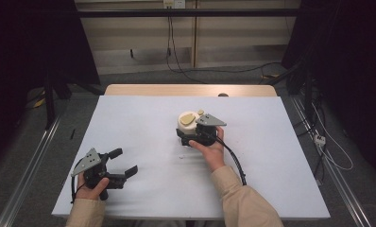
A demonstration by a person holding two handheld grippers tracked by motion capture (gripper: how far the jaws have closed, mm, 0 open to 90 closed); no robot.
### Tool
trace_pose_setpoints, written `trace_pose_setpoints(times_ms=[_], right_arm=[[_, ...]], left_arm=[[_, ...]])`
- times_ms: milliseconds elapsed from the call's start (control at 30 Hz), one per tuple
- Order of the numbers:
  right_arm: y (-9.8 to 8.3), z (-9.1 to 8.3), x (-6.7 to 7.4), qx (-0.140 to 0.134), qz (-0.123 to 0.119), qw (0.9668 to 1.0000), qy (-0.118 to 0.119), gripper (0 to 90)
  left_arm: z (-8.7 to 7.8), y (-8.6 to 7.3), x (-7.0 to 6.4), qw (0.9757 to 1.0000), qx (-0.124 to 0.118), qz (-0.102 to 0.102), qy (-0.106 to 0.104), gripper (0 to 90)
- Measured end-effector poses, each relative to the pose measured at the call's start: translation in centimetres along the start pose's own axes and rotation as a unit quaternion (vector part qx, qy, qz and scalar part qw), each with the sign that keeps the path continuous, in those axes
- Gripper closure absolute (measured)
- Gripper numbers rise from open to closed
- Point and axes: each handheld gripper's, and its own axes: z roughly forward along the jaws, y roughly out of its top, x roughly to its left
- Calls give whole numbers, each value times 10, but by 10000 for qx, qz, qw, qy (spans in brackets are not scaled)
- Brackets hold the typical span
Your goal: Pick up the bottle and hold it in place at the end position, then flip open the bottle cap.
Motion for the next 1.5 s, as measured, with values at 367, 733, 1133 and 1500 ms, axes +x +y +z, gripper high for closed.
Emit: trace_pose_setpoints(times_ms=[367, 733, 1133, 1500], right_arm=[[0, 0, 0, 19, -2, 10000, 0, 65], [-1, 0, 0, 23, -30, 10000, -3, 65], [0, 0, 0, 52, -30, 10000, -6, 64], [0, 0, 0, 89, -41, 10000, -6, 64]], left_arm=[[7, 3, -2, 10000, 63, -1, -2, 31], [22, 13, -5, 9998, 167, -114, 19, 31], [40, 29, -7, 9994, 306, -129, 80, 32], [64, 40, -10, 9984, 464, -273, -143, 131]])
